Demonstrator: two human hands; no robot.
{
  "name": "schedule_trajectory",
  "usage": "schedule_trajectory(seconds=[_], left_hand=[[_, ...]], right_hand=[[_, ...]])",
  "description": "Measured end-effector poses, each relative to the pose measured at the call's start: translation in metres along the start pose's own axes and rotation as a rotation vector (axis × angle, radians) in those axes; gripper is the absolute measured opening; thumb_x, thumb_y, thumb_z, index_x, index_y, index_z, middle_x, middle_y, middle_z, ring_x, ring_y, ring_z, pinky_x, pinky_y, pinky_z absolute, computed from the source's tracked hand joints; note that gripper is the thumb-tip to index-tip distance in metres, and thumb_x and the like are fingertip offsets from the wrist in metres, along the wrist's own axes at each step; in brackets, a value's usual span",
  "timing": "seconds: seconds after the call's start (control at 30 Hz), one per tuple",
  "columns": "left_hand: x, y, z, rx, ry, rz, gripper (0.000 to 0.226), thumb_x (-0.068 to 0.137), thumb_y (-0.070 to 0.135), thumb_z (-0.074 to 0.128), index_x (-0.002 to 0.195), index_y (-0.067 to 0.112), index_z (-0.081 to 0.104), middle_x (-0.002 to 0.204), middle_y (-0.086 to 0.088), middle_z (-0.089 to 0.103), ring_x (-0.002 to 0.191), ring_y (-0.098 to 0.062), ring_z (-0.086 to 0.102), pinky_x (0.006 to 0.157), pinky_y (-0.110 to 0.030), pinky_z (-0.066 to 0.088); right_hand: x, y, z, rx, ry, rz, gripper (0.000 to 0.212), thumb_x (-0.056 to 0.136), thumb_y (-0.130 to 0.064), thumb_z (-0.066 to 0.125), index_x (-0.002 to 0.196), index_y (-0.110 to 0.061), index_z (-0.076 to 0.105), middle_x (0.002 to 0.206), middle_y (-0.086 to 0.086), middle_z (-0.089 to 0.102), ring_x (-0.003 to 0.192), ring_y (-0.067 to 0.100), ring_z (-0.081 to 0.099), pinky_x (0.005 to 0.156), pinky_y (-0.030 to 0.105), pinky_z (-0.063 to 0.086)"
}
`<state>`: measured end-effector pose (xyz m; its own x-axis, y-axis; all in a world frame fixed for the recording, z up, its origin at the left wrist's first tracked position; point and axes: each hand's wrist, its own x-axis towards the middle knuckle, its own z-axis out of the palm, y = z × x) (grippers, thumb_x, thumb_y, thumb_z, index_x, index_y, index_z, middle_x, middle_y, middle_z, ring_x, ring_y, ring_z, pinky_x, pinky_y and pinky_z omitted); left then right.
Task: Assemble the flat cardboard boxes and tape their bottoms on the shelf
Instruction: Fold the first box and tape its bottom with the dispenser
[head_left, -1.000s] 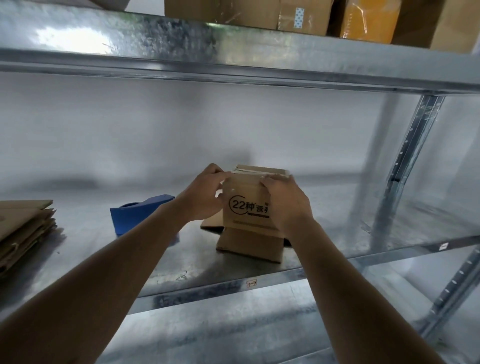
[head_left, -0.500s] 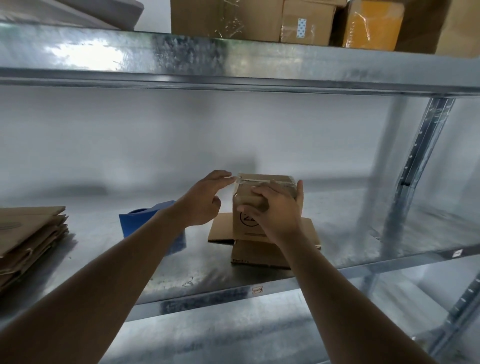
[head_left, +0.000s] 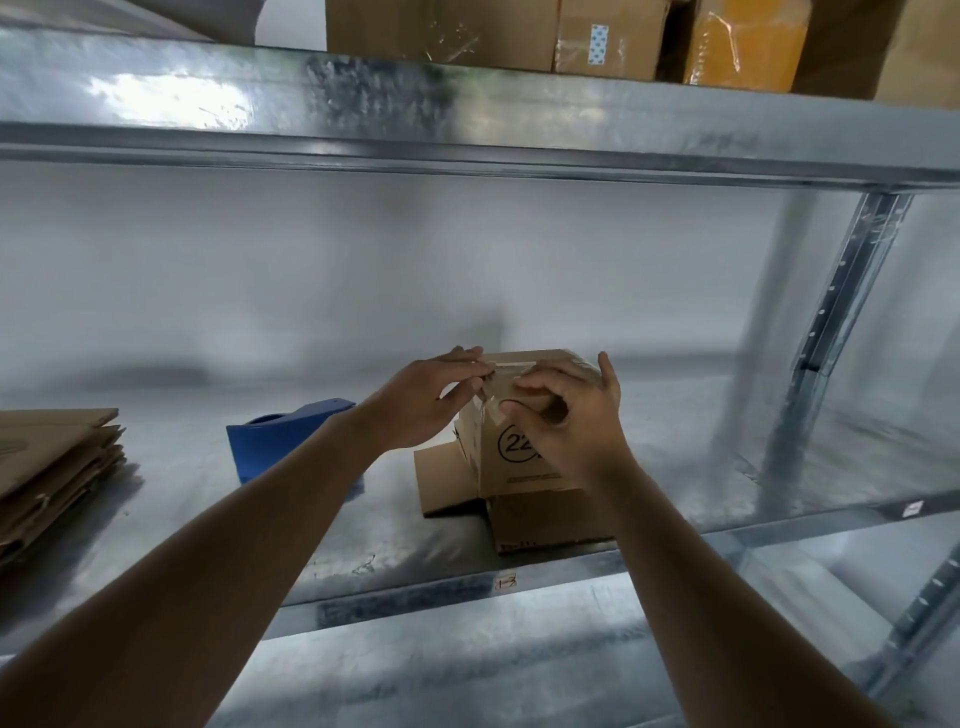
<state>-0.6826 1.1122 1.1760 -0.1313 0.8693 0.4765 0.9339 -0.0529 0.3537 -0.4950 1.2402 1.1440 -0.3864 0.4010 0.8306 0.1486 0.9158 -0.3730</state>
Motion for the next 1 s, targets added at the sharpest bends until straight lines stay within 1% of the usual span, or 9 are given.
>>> schedule_trajectory(seconds=[0.07, 0.17, 0.3, 0.47, 0.6, 0.7, 0.83, 0.93, 1.0], left_hand=[[0.001, 0.000, 0.003, -0.044, 0.002, -0.018, 0.037, 0.109, 0.024, 0.050, 0.144, 0.025, 0.060, 0.157, 0.006, 0.049, 0.147, -0.008, 0.040, 0.122, -0.026, 0.030], [0.003, -0.002, 0.001, -0.046, -0.001, -0.028, 0.034, 0.107, 0.022, 0.055, 0.139, 0.022, 0.066, 0.149, 0.005, 0.057, 0.137, -0.013, 0.053, 0.117, -0.034, 0.041], [0.004, -0.005, -0.003, -0.045, -0.014, -0.003, 0.033, 0.107, 0.020, 0.054, 0.136, 0.025, 0.068, 0.145, 0.006, 0.060, 0.133, -0.010, 0.055, 0.116, -0.033, 0.042], [0.001, -0.009, 0.000, -0.017, -0.008, 0.019, 0.036, 0.108, 0.018, 0.053, 0.139, 0.029, 0.065, 0.147, 0.006, 0.059, 0.135, -0.011, 0.054, 0.117, -0.032, 0.042], [0.002, -0.009, 0.001, 0.015, -0.029, 0.006, 0.037, 0.108, 0.019, 0.052, 0.142, 0.030, 0.062, 0.151, 0.007, 0.055, 0.139, -0.012, 0.050, 0.118, -0.029, 0.039], [0.003, -0.010, 0.001, 0.011, -0.022, 0.011, 0.037, 0.108, 0.019, 0.052, 0.142, 0.029, 0.062, 0.151, 0.007, 0.055, 0.139, -0.011, 0.050, 0.118, -0.026, 0.037], [0.004, -0.014, 0.002, -0.063, -0.039, -0.020, 0.035, 0.106, 0.029, 0.055, 0.140, 0.032, 0.064, 0.150, 0.013, 0.055, 0.138, -0.003, 0.050, 0.119, -0.034, 0.040], [0.004, -0.013, 0.001, -0.088, -0.041, -0.036, 0.040, 0.101, 0.045, 0.058, 0.138, 0.034, 0.066, 0.147, 0.015, 0.057, 0.135, -0.002, 0.051, 0.117, -0.038, 0.042], [0.003, -0.011, 0.000, -0.097, -0.035, -0.041, 0.044, 0.097, 0.051, 0.060, 0.136, 0.034, 0.067, 0.144, 0.016, 0.058, 0.133, -0.001, 0.052, 0.116, -0.038, 0.043]], right_hand=[[-0.002, -0.009, 0.003, -0.088, 0.001, 0.055, 0.042, 0.079, -0.072, 0.069, 0.092, -0.032, 0.067, 0.099, -0.023, 0.064, 0.104, -0.003, 0.059, 0.124, 0.059, 0.018], [0.000, -0.029, 0.013, -0.186, -0.060, 0.150, 0.051, 0.081, -0.082, 0.056, 0.092, -0.032, 0.051, 0.102, -0.016, 0.060, 0.110, 0.009, 0.055, 0.124, 0.059, 0.012], [-0.003, -0.037, 0.027, -0.220, -0.094, 0.207, 0.049, 0.087, -0.068, 0.038, 0.105, -0.024, 0.048, 0.111, -0.005, 0.057, 0.115, 0.021, 0.054, 0.123, 0.058, 0.003], [-0.004, -0.041, 0.036, -0.225, -0.061, 0.232, 0.040, 0.093, -0.048, 0.027, 0.108, -0.019, 0.049, 0.109, -0.002, 0.057, 0.112, 0.023, 0.053, 0.123, 0.057, 0.002], [-0.005, -0.037, 0.032, -0.154, -0.126, 0.158, 0.024, 0.100, -0.044, 0.031, 0.105, -0.025, 0.045, 0.105, -0.006, 0.055, 0.105, 0.019, 0.054, 0.121, 0.058, 0.012], [-0.005, -0.023, 0.019, -0.106, -0.214, 0.024, 0.021, 0.105, -0.048, 0.031, 0.099, -0.029, 0.040, 0.100, -0.011, 0.053, 0.098, 0.016, 0.051, 0.112, 0.051, 0.027], [-0.007, 0.001, 0.003, -0.106, -0.322, -0.101, 0.028, 0.101, -0.048, 0.059, 0.113, -0.024, 0.053, 0.118, -0.009, 0.063, 0.110, 0.016, 0.056, 0.102, 0.036, 0.031], [-0.007, 0.000, 0.002, -0.094, -0.313, -0.127, 0.028, 0.099, -0.040, 0.068, 0.117, -0.022, 0.057, 0.119, -0.007, 0.066, 0.113, 0.020, 0.059, 0.101, 0.038, 0.035], [-0.007, -0.001, 0.001, -0.075, -0.316, -0.120, 0.034, 0.094, -0.044, 0.071, 0.117, -0.024, 0.055, 0.120, -0.008, 0.066, 0.113, 0.018, 0.059, 0.104, 0.042, 0.038]])
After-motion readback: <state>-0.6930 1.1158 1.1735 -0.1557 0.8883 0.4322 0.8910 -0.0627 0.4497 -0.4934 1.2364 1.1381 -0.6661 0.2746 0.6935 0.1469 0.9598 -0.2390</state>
